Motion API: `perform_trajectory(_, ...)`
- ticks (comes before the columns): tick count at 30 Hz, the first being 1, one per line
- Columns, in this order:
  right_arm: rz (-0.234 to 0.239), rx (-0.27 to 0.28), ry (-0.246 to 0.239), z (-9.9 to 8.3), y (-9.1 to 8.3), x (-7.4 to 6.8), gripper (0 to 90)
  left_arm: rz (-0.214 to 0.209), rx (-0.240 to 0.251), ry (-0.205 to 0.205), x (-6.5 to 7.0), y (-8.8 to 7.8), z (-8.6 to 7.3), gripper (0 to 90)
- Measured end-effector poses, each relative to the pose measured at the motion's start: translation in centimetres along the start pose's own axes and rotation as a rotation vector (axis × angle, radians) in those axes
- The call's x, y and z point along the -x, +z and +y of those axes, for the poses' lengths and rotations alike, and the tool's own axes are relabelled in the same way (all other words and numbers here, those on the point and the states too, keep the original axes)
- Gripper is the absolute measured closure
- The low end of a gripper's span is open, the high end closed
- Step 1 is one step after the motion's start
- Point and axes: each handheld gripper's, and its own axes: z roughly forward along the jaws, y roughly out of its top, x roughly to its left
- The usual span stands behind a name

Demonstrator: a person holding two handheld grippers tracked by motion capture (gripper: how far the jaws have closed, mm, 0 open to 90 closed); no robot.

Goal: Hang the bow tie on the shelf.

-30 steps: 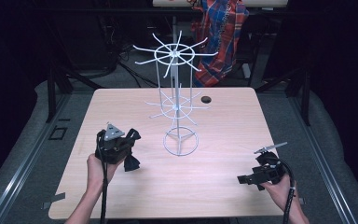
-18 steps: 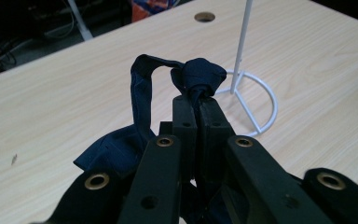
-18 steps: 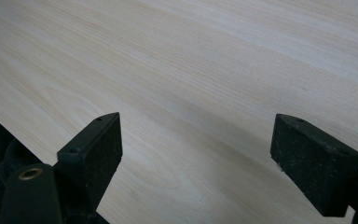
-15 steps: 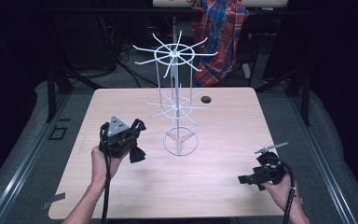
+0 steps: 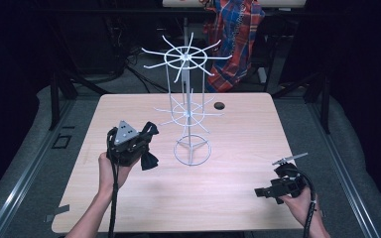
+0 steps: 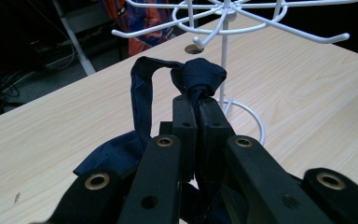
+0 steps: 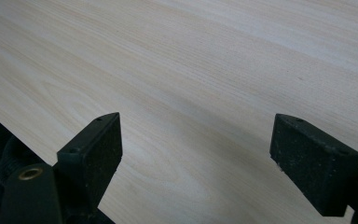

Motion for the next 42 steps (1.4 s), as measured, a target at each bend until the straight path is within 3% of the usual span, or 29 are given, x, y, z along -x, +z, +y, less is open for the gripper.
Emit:
perform_trajectory(17, -0.004, -0.006, -0.004, -0.1, 0.0, -0.1, 16.2, -0.005, 0.035, 0.01, 0.4, -0.6, 0.4, 87.4)
perform_trajectory(25, -0.01, -0.012, -0.004, -0.3, -0.1, -0.1, 16.2, 0.014, 0.064, 0.019, 0.8, -0.8, 0.8, 87.5)
perform_trajectory(42, -0.014, -0.018, 0.007, -0.4, 0.0, -0.1, 16.2, -0.029, 0.052, 0.034, 1.0, 0.1, 0.6, 87.5)
